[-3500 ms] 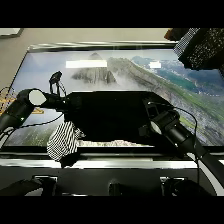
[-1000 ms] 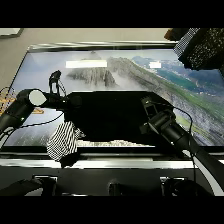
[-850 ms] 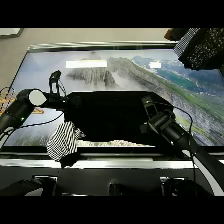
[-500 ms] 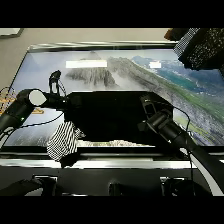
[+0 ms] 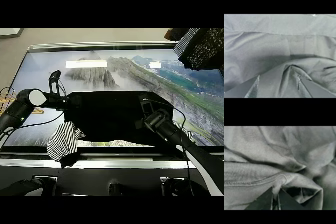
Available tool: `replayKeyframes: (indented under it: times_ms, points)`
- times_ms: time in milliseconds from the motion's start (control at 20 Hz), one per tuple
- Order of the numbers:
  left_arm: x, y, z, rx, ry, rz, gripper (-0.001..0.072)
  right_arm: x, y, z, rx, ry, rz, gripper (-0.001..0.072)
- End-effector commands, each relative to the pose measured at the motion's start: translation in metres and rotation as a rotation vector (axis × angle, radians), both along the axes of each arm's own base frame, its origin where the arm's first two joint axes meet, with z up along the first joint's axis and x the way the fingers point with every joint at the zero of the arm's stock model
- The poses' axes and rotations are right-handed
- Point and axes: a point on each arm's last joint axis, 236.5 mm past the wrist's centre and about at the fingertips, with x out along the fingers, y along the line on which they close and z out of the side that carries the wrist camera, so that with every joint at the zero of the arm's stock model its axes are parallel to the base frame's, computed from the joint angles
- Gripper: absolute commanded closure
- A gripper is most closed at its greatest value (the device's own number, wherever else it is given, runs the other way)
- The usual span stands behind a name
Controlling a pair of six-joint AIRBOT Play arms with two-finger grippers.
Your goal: Fold the clothes and pants, and hang the long-sleeved shirts on hangers.
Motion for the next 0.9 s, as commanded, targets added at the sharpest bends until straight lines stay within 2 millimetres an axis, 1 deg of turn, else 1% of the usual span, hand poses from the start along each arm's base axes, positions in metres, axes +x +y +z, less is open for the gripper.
replayKeyframes:
  times_ms: [0,50,100,200,300,350,450,500,650,750,850]
  points:
    - [-0.004,-0.007,0.006,-0.004,-0.007,-0.02,0.0174,-0.005,-0.009,0.011,-0.028,0.033,-0.056,0.0684]
    - [-0.009,-0.015,0.01,-0.005,-0.007,-0.045,0.0174,-0.008,-0.014,0.02,-0.05,0.056,-0.083,0.0684]
    - [-0.019,-0.028,0.012,-0.003,0.0,-0.087,0.0174,-0.012,-0.019,0.029,-0.068,0.075,-0.107,0.0684]
    - [-0.047,-0.064,0.01,-0.003,0.03,-0.178,0.0174,-0.015,-0.024,0.046,-0.083,0.096,-0.154,0.0684]
    - [-0.074,-0.097,0.006,0.008,0.051,-0.237,0.0174,-0.019,-0.026,0.054,-0.082,0.112,-0.191,0.0683]
    - [-0.085,-0.109,0.0,0.041,0.051,-0.255,0.0174,-0.023,-0.026,0.053,-0.081,0.123,-0.204,0.0683]
    - [-0.102,-0.123,-0.011,0.099,0.059,-0.254,0.0174,-0.026,-0.022,0.051,-0.061,0.139,-0.216,0.0683]
    - [-0.108,-0.132,-0.015,0.099,0.062,-0.259,0.0173,-0.027,-0.02,0.05,-0.046,0.144,-0.228,0.0683]
    - [-0.119,-0.158,-0.024,0.077,0.057,-0.285,0.0174,-0.028,-0.014,0.048,-0.011,0.145,-0.25,0.0683]
    - [-0.128,-0.167,-0.031,0.085,0.066,-0.311,0.0174,-0.028,-0.011,0.048,0.0,0.145,-0.249,0.0683]
    - [-0.134,-0.171,-0.039,0.097,0.078,-0.327,0.0174,-0.028,-0.011,0.047,0.004,0.147,-0.25,0.0683]
